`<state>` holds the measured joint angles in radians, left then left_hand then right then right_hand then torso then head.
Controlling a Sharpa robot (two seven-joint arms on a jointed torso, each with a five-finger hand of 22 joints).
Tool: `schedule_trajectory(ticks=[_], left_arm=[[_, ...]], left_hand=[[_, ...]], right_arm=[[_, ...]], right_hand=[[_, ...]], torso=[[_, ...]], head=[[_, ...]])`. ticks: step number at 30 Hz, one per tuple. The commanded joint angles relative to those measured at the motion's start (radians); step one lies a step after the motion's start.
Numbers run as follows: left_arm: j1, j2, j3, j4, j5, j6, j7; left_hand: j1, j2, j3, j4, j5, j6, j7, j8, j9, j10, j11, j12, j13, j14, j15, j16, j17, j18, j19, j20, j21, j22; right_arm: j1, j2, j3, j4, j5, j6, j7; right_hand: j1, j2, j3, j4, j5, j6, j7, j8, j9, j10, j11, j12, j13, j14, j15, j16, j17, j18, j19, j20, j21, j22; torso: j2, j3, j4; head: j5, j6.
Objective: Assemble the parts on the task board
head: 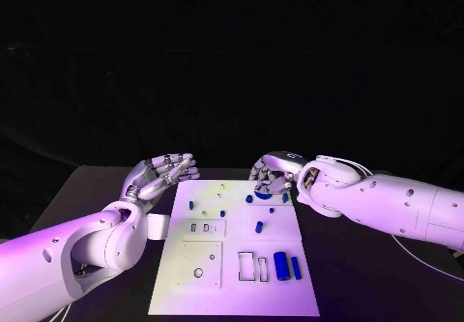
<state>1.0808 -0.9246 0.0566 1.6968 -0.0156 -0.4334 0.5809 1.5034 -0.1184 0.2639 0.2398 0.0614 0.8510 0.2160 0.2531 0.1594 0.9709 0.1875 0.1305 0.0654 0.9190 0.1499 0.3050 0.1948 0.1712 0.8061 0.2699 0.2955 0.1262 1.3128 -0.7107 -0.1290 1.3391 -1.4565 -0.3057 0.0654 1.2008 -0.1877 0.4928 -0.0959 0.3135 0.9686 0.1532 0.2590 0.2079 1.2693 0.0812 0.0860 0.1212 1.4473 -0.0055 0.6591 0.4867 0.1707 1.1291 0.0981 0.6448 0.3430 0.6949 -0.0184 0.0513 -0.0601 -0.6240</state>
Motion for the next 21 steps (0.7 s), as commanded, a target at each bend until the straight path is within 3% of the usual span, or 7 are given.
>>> schedule_trajectory(ticks=[1, 4, 5, 6, 9, 12, 21], left_arm=[[0.004, -0.003, 0.002, 0.008, 0.017, 0.032, 0.01], [0.006, -0.006, 0.002, 0.01, 0.02, 0.033, 0.009], [0.006, -0.007, 0.002, 0.01, 0.02, 0.034, 0.008], [0.006, -0.007, 0.002, 0.01, 0.021, 0.034, 0.008], [0.007, -0.008, 0.003, 0.01, 0.022, 0.037, 0.007], [0.007, -0.009, 0.003, 0.012, 0.023, 0.039, 0.006], [0.01, -0.015, 0.004, 0.021, 0.023, 0.04, 0.002]], left_hand=[[0.005, -0.008, 0.008, 0.0, -0.004, 0.005, 0.024, -0.007, -0.001, 0.003, 0.002, -0.003, -0.001, 0.003, 0.0, -0.004, 0.002, 0.014, 0.005, 0.001, 0.006, -0.001], [0.003, -0.008, 0.009, 0.001, -0.003, 0.004, 0.025, -0.008, -0.002, 0.003, 0.003, -0.007, -0.001, 0.001, 0.001, -0.006, 0.002, 0.014, 0.007, 0.001, 0.006, -0.002], [0.003, -0.008, 0.009, 0.001, -0.003, 0.004, 0.025, -0.008, -0.002, 0.003, 0.003, -0.007, -0.001, 0.001, 0.001, -0.006, 0.002, 0.014, 0.007, 0.001, 0.006, -0.002], [0.003, -0.008, 0.009, 0.001, -0.003, 0.004, 0.025, -0.008, -0.002, 0.003, 0.003, -0.007, -0.001, 0.001, 0.001, -0.006, 0.002, 0.014, 0.007, 0.001, 0.006, -0.002], [0.003, -0.008, 0.009, 0.001, -0.003, 0.004, 0.025, -0.008, -0.002, 0.003, 0.003, -0.007, -0.001, 0.001, 0.001, -0.006, 0.002, 0.014, 0.007, 0.001, 0.006, -0.002], [0.002, -0.009, 0.009, 0.002, -0.004, 0.003, 0.026, -0.009, -0.002, 0.002, 0.004, -0.009, -0.001, 0.0, 0.002, -0.007, 0.002, 0.014, 0.007, 0.001, 0.006, -0.002], [-0.001, -0.009, 0.01, 0.003, -0.003, 0.003, 0.027, -0.01, -0.003, 0.002, 0.005, -0.011, -0.001, -0.001, 0.003, -0.009, 0.002, 0.013, 0.008, 0.001, 0.005, -0.003]], right_arm=[[0.001, 0.009, 0.0, -0.006, -0.15, 0.049, -0.052], [-0.001, 0.016, 0.0, -0.01, -0.172, 0.05, -0.055], [-0.001, 0.019, 0.0, -0.012, -0.178, 0.05, -0.056], [-0.002, 0.021, 0.0, -0.013, -0.183, 0.05, -0.057], [-0.002, 0.027, 0.0, -0.015, -0.201, 0.053, -0.061], [-0.003, 0.032, 0.0, -0.017, -0.211, 0.058, -0.064], [-0.008, 0.049, -0.001, -0.034, -0.23, 0.085, -0.074]], right_hand=[[-0.003, -0.014, -0.001, 0.014, -0.015, -0.005, 0.015, -0.01, 0.003, -0.047, 0.01, -0.021, -0.001, 0.016, 0.009, 0.067, 0.056, 0.006, 0.015, 0.004, 0.029, 0.021], [0.005, -0.019, -0.006, 0.024, -0.035, -0.008, 0.021, -0.021, 0.012, -0.115, 0.022, -0.019, 0.002, 0.03, 0.019, 0.306, 0.304, 0.007, 0.019, 0.01, 0.087, 0.068], [0.006, -0.02, -0.009, 0.027, -0.036, -0.009, 0.021, -0.024, 0.015, -0.118, 0.025, -0.015, 0.005, 0.023, 0.02, 0.337, 0.334, 0.005, 0.019, 0.012, 0.11, 0.094], [0.013, -0.02, -0.011, 0.029, -0.036, -0.01, 0.025, -0.029, 0.019, -0.138, 0.025, -0.014, 0.007, 0.02, 0.025, 0.396, 0.393, -0.002, 0.031, 0.015, 0.168, 0.164], [0.016, -0.02, -0.013, 0.031, -0.037, -0.01, 0.027, -0.031, 0.022, -0.152, 0.028, -0.015, 0.006, 0.024, 0.025, 0.44, 0.44, -0.009, 0.047, 0.018, 0.214, 0.222], [0.021, -0.019, -0.016, 0.035, -0.039, -0.01, 0.027, -0.036, 0.027, -0.161, 0.03, -0.008, 0.007, 0.039, 0.027, 0.537, 0.543, -0.024, 0.084, 0.021, 0.312, 0.343], [0.034, -0.014, -0.008, 0.036, -0.039, -0.009, 0.03, -0.042, 0.035, -0.176, 0.034, -0.005, 0.006, 0.043, 0.031, 0.607, 0.614, -0.034, 0.1, 0.025, 0.387, 0.437]], torso=[[0.016, -0.0008, 0.0104], [0.022, -0.002, 0.0116], [0.024, -0.0022, 0.0118], [0.025, -0.0021, 0.0122], [0.03, -0.0037, 0.0144], [0.034, -0.005, 0.0173], [0.045, -0.0077, 0.0264]], head=[[-0.006, 0.001], [-0.007, 0.002], [-0.008, 0.002], [-0.009, 0.002], [-0.011, 0.004], [-0.012, 0.005], [-0.016, 0.005]])
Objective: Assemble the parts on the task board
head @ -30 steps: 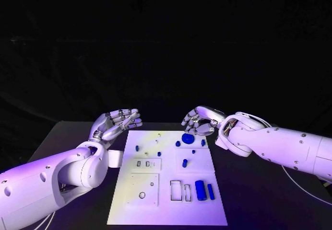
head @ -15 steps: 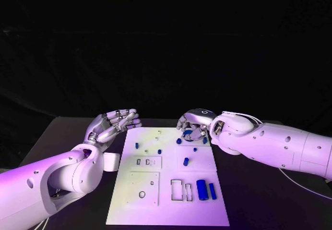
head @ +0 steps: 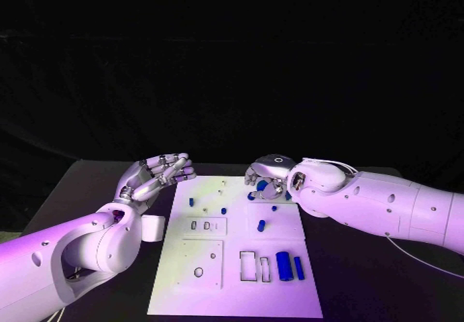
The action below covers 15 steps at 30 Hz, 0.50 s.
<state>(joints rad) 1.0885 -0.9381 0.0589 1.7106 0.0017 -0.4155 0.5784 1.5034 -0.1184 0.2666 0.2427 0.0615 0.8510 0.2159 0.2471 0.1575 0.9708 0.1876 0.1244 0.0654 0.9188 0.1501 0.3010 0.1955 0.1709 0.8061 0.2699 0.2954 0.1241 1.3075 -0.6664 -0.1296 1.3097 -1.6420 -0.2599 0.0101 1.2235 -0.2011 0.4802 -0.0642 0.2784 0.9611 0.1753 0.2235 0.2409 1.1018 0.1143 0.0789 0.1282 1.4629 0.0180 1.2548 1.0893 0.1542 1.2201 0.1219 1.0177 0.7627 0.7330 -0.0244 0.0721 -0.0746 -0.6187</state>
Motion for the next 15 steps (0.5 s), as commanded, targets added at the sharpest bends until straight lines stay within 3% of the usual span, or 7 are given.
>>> schedule_trajectory(ticks=[1, 15], left_arm=[[0.003, -0.002, 0.001, 0.008, 0.006, 0.022, 0.003], [0.006, -0.005, 0.002, 0.009, 0.006, 0.024, -0.003]], left_hand=[[-0.001, -0.009, 0.007, 0.0, -0.003, 0.003, 0.027, -0.004, -0.001, 0.002, 0.005, -0.005, -0.001, -0.001, 0.002, -0.005, 0.001, 0.014, 0.008, 0.001, 0.005, -0.001], [-0.002, -0.009, 0.008, 0.001, -0.004, 0.003, 0.028, -0.005, -0.001, 0.001, 0.005, -0.007, -0.001, -0.002, 0.003, -0.006, 0.001, 0.014, 0.009, 0.001, 0.005, -0.002]], right_arm=[[-0.004, 0.006, -0.001, -0.007, -0.046, 0.044, -0.02], [-0.013, 0.017, -0.002, -0.022, -0.054, 0.06, -0.027]], right_hand=[[0.012, 0.0, 0.005, 0.004, -0.004, -0.001, 0.008, -0.007, 0.002, -0.009, 0.001, 0.002, -0.001, 0.029, 0.008, 0.017, 0.018, -0.019, 0.012, 0.002, 0.022, 0.026], [0.02, 0.009, 0.019, 0.008, -0.005, 0.006, 0.008, -0.009, 0.01, -0.008, 0.001, 0.009, -0.004, 0.036, 0.01, 0.073, 0.077, -0.031, 0.039, 0.006, 0.099, 0.127]], torso=[[0.009, -0.0019, 0.0071], [0.024, -0.0022, 0.0159]], head=[[-0.003, 0.0], [-0.009, 0.001]])
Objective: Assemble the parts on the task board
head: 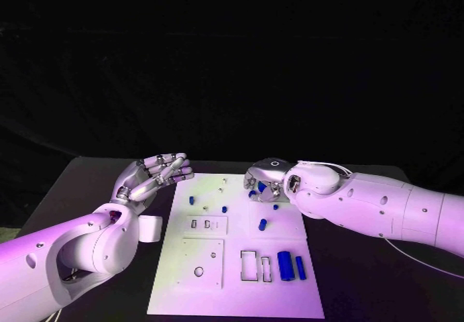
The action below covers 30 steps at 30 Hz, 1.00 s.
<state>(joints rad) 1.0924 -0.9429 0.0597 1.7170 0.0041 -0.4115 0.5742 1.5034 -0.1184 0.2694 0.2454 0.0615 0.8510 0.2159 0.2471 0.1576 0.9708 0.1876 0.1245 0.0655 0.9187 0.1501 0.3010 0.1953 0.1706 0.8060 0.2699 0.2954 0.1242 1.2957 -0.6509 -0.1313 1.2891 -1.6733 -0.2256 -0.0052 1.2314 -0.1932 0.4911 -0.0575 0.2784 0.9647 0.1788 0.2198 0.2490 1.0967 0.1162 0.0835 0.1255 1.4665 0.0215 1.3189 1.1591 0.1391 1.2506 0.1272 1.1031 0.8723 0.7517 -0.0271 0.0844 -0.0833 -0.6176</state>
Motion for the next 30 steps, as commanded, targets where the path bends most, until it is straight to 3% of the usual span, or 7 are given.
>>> schedule_trajectory(ticks=[1, 4, 10, 22, 25, 27, 30], left_arm=[[0.002, 0.0, 0.001, 0.003, 0.004, 0.02, 0.0], [0.002, -0.001, 0.001, 0.002, 0.004, 0.02, -0.002], [0.003, -0.003, 0.001, 0.0, 0.004, 0.02, -0.004], [0.003, -0.005, 0.001, -0.003, 0.004, 0.022, -0.009], [0.003, -0.005, 0.001, -0.003, 0.004, 0.023, -0.01], [0.003, -0.005, 0.001, -0.004, 0.004, 0.023, -0.011], [0.003, -0.005, 0.001, -0.004, 0.004, 0.023, -0.012]], left_hand=[[-0.002, -0.009, 0.005, -0.002, -0.004, 0.003, 0.028, -0.005, -0.001, 0.001, 0.005, -0.007, -0.001, -0.002, 0.003, -0.006, 0.001, 0.014, 0.009, 0.001, 0.005, -0.002], [-0.002, -0.009, 0.005, -0.002, -0.004, 0.003, 0.028, -0.005, -0.001, 0.001, 0.005, -0.007, -0.001, -0.002, 0.003, -0.006, 0.001, 0.014, 0.009, 0.001, 0.005, -0.002], [-0.003, -0.008, 0.005, -0.001, -0.004, 0.002, 0.028, -0.005, -0.002, 0.001, 0.006, -0.008, -0.001, -0.003, 0.003, -0.007, 0.001, 0.014, 0.01, 0.001, 0.005, -0.002], [-0.004, -0.007, 0.007, -0.001, -0.004, 0.002, 0.029, -0.006, -0.002, 0.001, 0.006, -0.01, -0.001, -0.004, 0.004, -0.009, 0.001, 0.014, 0.011, 0.0, 0.005, -0.002], [-0.004, -0.007, 0.007, -0.001, -0.004, 0.002, 0.029, -0.006, -0.002, 0.001, 0.006, -0.01, -0.001, -0.004, 0.004, -0.009, 0.001, 0.014, 0.011, 0.0, 0.005, -0.002], [-0.005, -0.007, 0.007, 0.0, -0.004, 0.002, 0.029, -0.007, -0.002, 0.001, 0.006, -0.011, -0.001, -0.005, 0.004, -0.01, 0.001, 0.014, 0.012, 0.0, 0.005, -0.003], [-0.005, -0.007, 0.007, 0.0, -0.004, 0.002, 0.029, -0.007, -0.002, 0.001, 0.006, -0.011, -0.001, -0.005, 0.004, -0.01, 0.001, 0.014, 0.012, 0.0, 0.005, -0.003]], right_arm=[[-0.002, 0.002, 0.0, -0.002, -0.023, 0.025, -0.013], [-0.003, 0.001, 0.0, -0.003, -0.03, 0.024, -0.016], [-0.004, -0.001, 0.0, -0.002, -0.036, 0.018, -0.023], [-0.005, -0.012, 0.0, 0.01, -0.047, -0.018, -0.034], [-0.006, -0.014, 0.0, 0.015, -0.047, -0.047, -0.034], [-0.007, -0.016, 0.0, 0.02, -0.047, -0.084, -0.034], [-0.009, -0.018, 0.0, 0.025, -0.047, -0.13, -0.035]], right_hand=[[0.012, 0.001, 0.009, 0.001, -0.005, 0.003, 0.004, -0.006, 0.002, -0.002, -0.001, 0.005, -0.001, 0.033, 0.007, 0.011, 0.009, -0.016, 0.009, 0.001, 0.015, 0.02], [0.023, 0.01, 0.04, 0.0, -0.035, 0.02, -0.003, 0.0, 0.011, 0.025, -0.008, 0.021, 0.001, 0.035, 0.002, 0.035, 0.032, -0.025, 0.03, -0.002, 0.069, 0.09], [0.029, 0.016, 0.063, -0.001, -0.043, 0.033, -0.01, 0.005, 0.018, 0.054, -0.016, 0.036, 0.005, 0.039, -0.004, 0.055, 0.055, -0.031, 0.043, -0.006, 0.101, 0.132], [0.03, 0.016, 0.077, -0.002, -0.047, 0.038, -0.013, 0.007, 0.023, 0.066, -0.021, 0.043, 0.008, 0.043, -0.007, 0.071, 0.075, -0.035, 0.053, -0.009, 0.123, 0.163], [0.039, 0.024, 0.093, -0.007, -0.055, 0.049, -0.018, 0.014, 0.03, 0.079, -0.025, 0.05, 0.011, 0.045, -0.011, 0.082, 0.086, -0.038, 0.058, -0.012, 0.138, 0.184], [0.058, 0.039, 0.113, -0.016, -0.107, 0.063, -0.025, 0.022, 0.038, 0.097, -0.032, 0.06, 0.017, 0.047, -0.017, 0.09, 0.097, -0.04, 0.065, -0.016, 0.153, 0.204], [0.078, 0.053, 0.132, -0.03, -0.118, 0.084, -0.033, 0.037, 0.051, 0.125, -0.044, 0.078, 0.028, 0.051, -0.026, 0.103, 0.113, -0.047, 0.081, -0.024, 0.181, 0.243]], torso=[[0.006, 0.0007, 0.0043], [0.009, 0.0005, 0.005], [0.014, 0.0, 0.0058], [0.02, 0.0003, 0.0082], [0.021, 0.0002, 0.0096], [0.022, -0.0002, 0.0107], [0.023, -0.0002, 0.0117]], head=[[0.0, 0.0], [-0.001, 0.001], [-0.001, 0.004], [-0.004, 0.009], [-0.004, 0.009], [-0.005, 0.011], [-0.006, 0.012]])
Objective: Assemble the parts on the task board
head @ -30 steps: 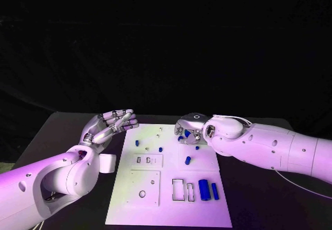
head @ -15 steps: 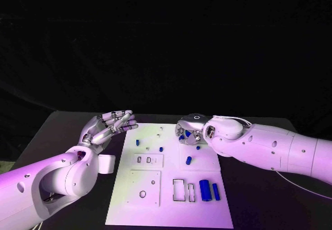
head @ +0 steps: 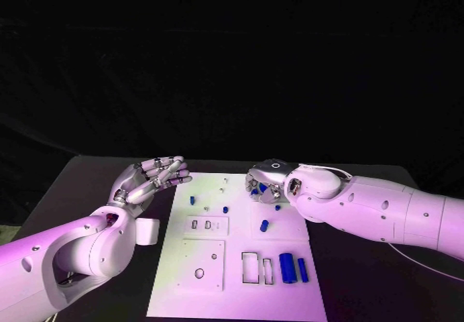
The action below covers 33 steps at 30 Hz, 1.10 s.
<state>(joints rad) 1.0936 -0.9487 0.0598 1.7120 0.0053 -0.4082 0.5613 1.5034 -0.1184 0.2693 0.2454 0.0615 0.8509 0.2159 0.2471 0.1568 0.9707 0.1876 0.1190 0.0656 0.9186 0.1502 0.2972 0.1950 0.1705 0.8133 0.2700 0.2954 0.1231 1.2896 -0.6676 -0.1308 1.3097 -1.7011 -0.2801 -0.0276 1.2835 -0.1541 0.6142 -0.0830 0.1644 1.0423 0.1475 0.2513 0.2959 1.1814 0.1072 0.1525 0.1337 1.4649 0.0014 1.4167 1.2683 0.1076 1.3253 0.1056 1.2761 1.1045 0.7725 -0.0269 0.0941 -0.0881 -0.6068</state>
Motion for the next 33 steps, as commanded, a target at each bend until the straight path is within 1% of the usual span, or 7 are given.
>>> schedule_trajectory(ticks=[1, 7, 12, 16, 21, 25, 33], left_arm=[[0.002, 0.001, 0.001, 0.0, 0.003, 0.02, 0.001], [0.002, 0.002, 0.001, 0.0, 0.003, 0.02, 0.001], [0.002, 0.003, 0.001, 0.001, 0.003, 0.019, 0.0], [0.002, 0.004, 0.001, 0.002, 0.003, 0.019, 0.0], [0.002, 0.004, 0.001, 0.004, 0.003, 0.019, 0.0], [0.002, 0.006, 0.001, 0.004, 0.003, 0.02, 0.001], [0.002, 0.008, 0.001, 0.005, 0.003, 0.02, -0.001]], left_hand=[[-0.005, -0.007, 0.007, 0.0, -0.004, 0.002, 0.029, -0.007, -0.001, 0.001, 0.006, -0.006, -0.001, -0.005, 0.004, -0.006, 0.002, 0.014, 0.005, 0.0, 0.005, -0.002], [-0.005, -0.007, 0.007, 0.0, -0.004, 0.002, 0.029, -0.007, -0.001, 0.001, 0.006, -0.006, -0.001, -0.005, 0.004, -0.006, 0.002, 0.014, 0.005, 0.0, 0.005, -0.002], [-0.004, -0.006, 0.009, 0.0, -0.004, 0.002, 0.029, -0.007, -0.002, 0.001, 0.006, -0.007, -0.001, -0.006, 0.004, -0.007, 0.002, 0.014, 0.006, 0.0, 0.006, -0.002], [-0.004, -0.006, 0.009, 0.0, -0.004, 0.002, 0.029, -0.007, -0.002, 0.001, 0.006, -0.007, -0.001, -0.006, 0.004, -0.007, 0.002, 0.014, 0.006, 0.0, 0.006, -0.002], [-0.003, -0.005, 0.011, -0.001, -0.004, 0.002, 0.029, -0.008, -0.002, 0.001, 0.007, -0.009, -0.001, -0.007, 0.005, -0.008, 0.002, 0.014, 0.007, 0.0, 0.006, -0.002], [-0.002, -0.005, 0.012, -0.002, -0.004, 0.001, 0.029, -0.008, -0.002, 0.0, 0.007, -0.01, -0.001, -0.008, 0.005, -0.01, 0.002, 0.014, 0.008, 0.0, 0.006, -0.003], [-0.002, -0.005, 0.012, -0.002, -0.004, 0.001, 0.029, -0.008, -0.002, 0.0, 0.007, -0.01, -0.001, -0.008, 0.005, -0.01, 0.002, 0.014, 0.008, 0.0, 0.006, -0.003]], right_arm=[[-0.003, -0.002, -0.001, 0.008, -0.019, -0.093, -0.014], [-0.003, 0.001, 0.001, 0.017, -0.019, -0.148, -0.025], [-0.001, 0.017, 0.002, 0.006, -0.023, -0.18, -0.036], [0.001, 0.035, 0.004, -0.01, -0.029, -0.206, -0.045], [0.003, 0.061, 0.005, -0.033, -0.034, -0.227, -0.048], [0.003, 0.089, 0.006, -0.053, -0.034, -0.244, -0.042], [0.001, 0.132, 0.006, -0.094, -0.032, -0.267, -0.034]], right_hand=[[0.03, 0.016, 0.013, -0.008, -0.005, 0.009, -0.003, 0.007, 0.006, 0.043, -0.036, 0.011, 0.022, 0.053, -0.007, 0.007, 0.007, -0.016, 0.008, -0.004, 0.012, 0.017], [0.032, 0.015, 0.018, -0.013, -0.006, 0.008, -0.003, 0.008, 0.011, 0.043, -0.036, 0.013, 0.025, 0.053, -0.008, 0.009, 0.007, -0.017, 0.008, -0.006, 0.017, 0.023], [0.032, 0.015, 0.019, -0.014, -0.006, 0.007, -0.002, 0.008, 0.012, 0.042, -0.036, 0.012, 0.026, 0.053, -0.008, 0.009, 0.008, -0.017, 0.007, -0.007, 0.017, 0.023], [0.033, 0.014, 0.021, -0.015, -0.007, 0.006, -0.002, 0.008, 0.013, 0.041, -0.036, 0.012, 0.027, 0.053, -0.008, 0.01, 0.008, -0.017, 0.007, -0.007, 0.019, 0.025], [0.033, 0.012, 0.022, -0.017, -0.009, 0.006, -0.002, 0.008, 0.015, 0.04, -0.035, 0.012, 0.028, 0.053, -0.007, 0.012, 0.01, -0.018, 0.008, -0.007, 0.022, 0.029], [0.033, 0.012, 0.023, -0.018, -0.01, 0.005, -0.002, 0.008, 0.016, 0.04, -0.035, 0.012, 0.028, 0.053, -0.007, 0.012, 0.011, -0.018, 0.008, -0.007, 0.022, 0.03], [0.031, 0.01, 0.023, -0.019, -0.011, 0.005, -0.001, 0.008, 0.017, 0.039, -0.035, 0.012, 0.029, 0.053, -0.007, 0.013, 0.011, -0.018, 0.008, -0.007, 0.023, 0.032]], torso=[[0.002, -0.0005, 0.0021], [0.004, -0.002, 0.0037], [0.005, -0.0022, 0.0064], [0.007, -0.0029, 0.0099], [0.009, -0.0037, 0.0104], [0.01, -0.0056, 0.0148], [0.01, -0.0063, 0.0166]], head=[[-0.001, 0.002], [0.0, 0.008], [0.001, 0.014], [0.002, 0.016], [0.005, 0.018], [0.001, 0.02], [0.002, 0.023]])
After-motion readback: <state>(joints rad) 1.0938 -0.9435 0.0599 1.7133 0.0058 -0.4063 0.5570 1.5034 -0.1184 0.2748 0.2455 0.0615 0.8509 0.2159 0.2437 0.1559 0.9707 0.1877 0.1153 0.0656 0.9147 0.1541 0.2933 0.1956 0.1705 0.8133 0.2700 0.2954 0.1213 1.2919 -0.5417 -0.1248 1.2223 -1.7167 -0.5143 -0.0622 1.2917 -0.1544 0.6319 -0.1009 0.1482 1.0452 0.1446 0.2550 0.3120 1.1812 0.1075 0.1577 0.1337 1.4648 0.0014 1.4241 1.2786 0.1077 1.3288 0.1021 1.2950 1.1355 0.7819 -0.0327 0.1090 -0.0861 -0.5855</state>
